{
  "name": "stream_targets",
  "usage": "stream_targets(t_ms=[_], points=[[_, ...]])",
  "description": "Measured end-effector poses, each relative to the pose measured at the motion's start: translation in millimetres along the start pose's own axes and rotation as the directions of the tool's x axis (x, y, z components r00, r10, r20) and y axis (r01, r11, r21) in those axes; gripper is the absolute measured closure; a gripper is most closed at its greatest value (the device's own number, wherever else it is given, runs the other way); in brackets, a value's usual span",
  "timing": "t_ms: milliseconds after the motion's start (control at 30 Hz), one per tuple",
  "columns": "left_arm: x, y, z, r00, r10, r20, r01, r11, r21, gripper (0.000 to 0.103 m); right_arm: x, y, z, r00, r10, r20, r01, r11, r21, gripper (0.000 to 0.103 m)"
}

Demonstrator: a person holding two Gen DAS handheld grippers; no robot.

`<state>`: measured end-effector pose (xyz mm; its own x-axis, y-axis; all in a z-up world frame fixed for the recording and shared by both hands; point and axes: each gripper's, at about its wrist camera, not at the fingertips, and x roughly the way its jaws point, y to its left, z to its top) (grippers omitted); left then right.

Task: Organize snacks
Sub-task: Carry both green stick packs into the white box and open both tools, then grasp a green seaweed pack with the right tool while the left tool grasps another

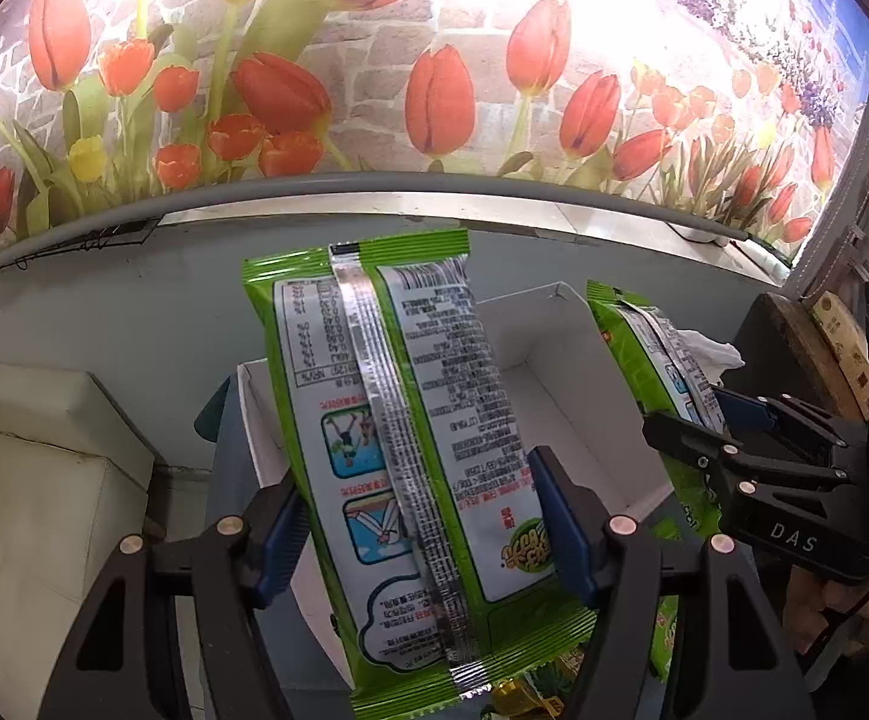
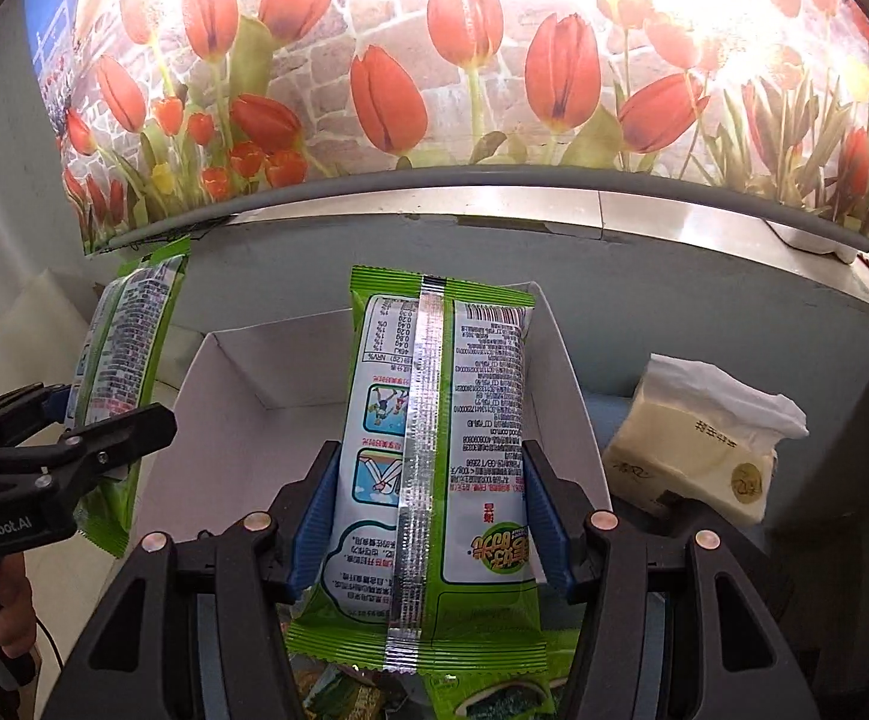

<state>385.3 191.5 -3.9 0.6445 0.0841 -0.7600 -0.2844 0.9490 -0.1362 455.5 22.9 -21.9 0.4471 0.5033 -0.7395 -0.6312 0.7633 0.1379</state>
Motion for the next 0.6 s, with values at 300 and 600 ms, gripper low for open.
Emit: stream_targets(t_ms=[300,600], points=[[6,29,-3,1.000,0.013,0.024,-0.013,0.999,-0.040,0.000,25,9,11,0.999,-0.035,0.013,0.036,0.997,-0.062,0.003],[-17,26,-16,0.998,-0.008,0.058,0.009,1.000,-0.014,0.000,9,7,-4,0.999,-0.033,0.034,0.035,0.997,-0.066,0.000]])
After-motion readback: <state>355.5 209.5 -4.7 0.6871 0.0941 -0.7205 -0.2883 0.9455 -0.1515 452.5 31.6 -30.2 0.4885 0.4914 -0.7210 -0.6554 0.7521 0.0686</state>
